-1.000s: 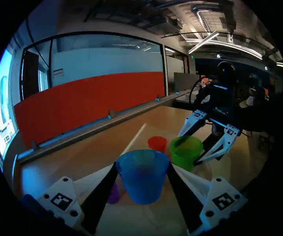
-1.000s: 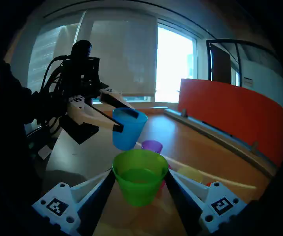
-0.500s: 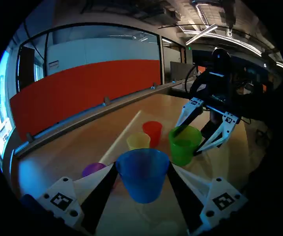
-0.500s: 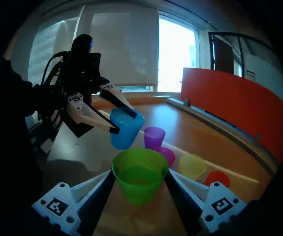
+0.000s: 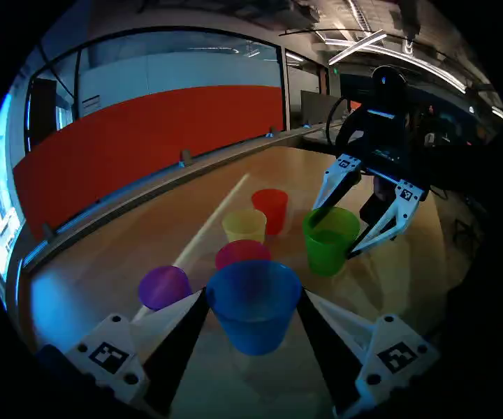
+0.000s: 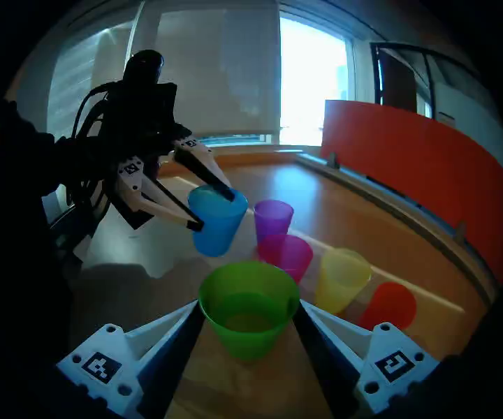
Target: Pour water
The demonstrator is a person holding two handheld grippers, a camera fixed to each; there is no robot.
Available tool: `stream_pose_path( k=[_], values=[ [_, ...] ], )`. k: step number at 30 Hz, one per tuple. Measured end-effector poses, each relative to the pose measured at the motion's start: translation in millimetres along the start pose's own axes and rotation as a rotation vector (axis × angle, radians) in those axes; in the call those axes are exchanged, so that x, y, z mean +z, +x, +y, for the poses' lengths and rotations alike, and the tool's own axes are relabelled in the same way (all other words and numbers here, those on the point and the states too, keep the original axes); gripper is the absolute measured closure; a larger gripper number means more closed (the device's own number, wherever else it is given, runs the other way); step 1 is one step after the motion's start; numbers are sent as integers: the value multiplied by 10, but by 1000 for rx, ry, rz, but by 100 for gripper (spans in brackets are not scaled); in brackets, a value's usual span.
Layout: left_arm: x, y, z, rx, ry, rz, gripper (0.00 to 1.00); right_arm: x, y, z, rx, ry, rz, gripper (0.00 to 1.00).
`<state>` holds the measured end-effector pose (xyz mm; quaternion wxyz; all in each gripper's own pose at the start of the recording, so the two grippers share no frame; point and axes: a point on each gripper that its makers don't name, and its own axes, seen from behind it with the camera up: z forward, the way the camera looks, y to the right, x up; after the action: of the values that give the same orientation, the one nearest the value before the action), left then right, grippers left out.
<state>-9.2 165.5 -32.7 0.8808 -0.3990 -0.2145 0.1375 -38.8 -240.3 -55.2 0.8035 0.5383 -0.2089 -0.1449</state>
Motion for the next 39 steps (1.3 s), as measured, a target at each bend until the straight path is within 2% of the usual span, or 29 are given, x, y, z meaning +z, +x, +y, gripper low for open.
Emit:
stream_pose_path(
  k=[8, 26, 39],
  values=[
    [51, -140, 0, -1, -4, -36, 12, 31, -157, 25, 20, 8, -36, 9],
    [148, -358, 54, 13, -20, -90, 12, 89, -400, 84, 18, 3, -94, 9],
    [197, -412, 64, 15, -22, -95, 12, 109, -470, 77, 12, 3, -105, 9]
  ],
)
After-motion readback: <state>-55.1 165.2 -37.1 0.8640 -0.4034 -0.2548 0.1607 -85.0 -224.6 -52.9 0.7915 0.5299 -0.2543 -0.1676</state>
